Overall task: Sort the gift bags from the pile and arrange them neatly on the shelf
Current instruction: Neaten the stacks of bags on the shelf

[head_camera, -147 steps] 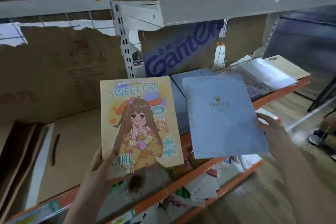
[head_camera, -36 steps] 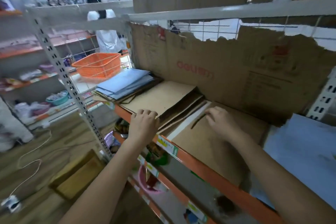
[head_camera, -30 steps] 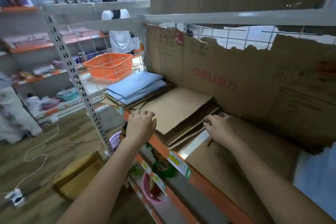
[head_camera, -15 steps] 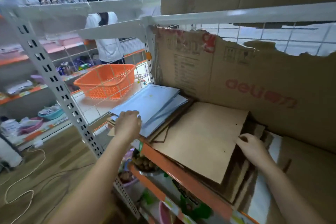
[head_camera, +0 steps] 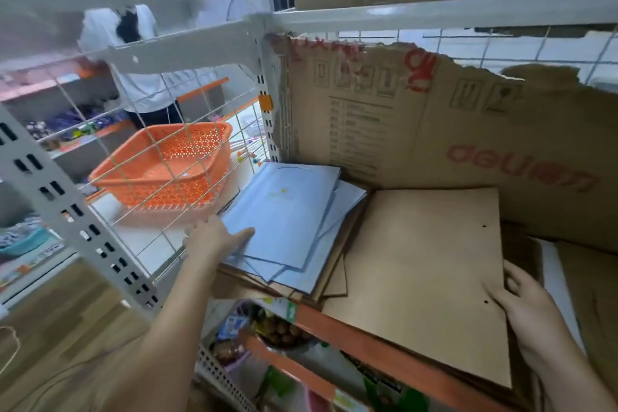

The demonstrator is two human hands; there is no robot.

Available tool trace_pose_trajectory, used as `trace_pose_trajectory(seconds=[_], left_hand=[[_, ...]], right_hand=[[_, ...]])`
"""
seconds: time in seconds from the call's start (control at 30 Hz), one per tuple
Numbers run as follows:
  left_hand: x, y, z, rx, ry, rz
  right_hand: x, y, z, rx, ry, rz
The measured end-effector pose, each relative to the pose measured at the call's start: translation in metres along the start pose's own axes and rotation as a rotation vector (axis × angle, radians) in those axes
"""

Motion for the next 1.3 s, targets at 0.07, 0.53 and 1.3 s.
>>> trace_pose_trajectory(seconds=[0.07, 0.53, 1.3], left_hand=[[0.001, -0.004, 0.000, 0.030, -0.053, 0.017], [0.019, -0.096, -0.006, -0.277, -1.430, 0.314], [-0.057, -0.253, -0.136, -0.284, -1.513, 0.832]], right_hand=[[-0.002, -0.003, -0.001, 0.010, 0.029, -0.023], [0.052, -0.037, 0.003, 0.052, 0.228, -0.089], [0.274, -0.031, -0.048, -0.063, -0.130, -0.419]])
Point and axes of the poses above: each hand's wrist, its own y-axis towards the middle knuckle, its own x-axis out of the back of the hand, z = x × y, the point moved 1 cm from there along y, towards the middle knuckle
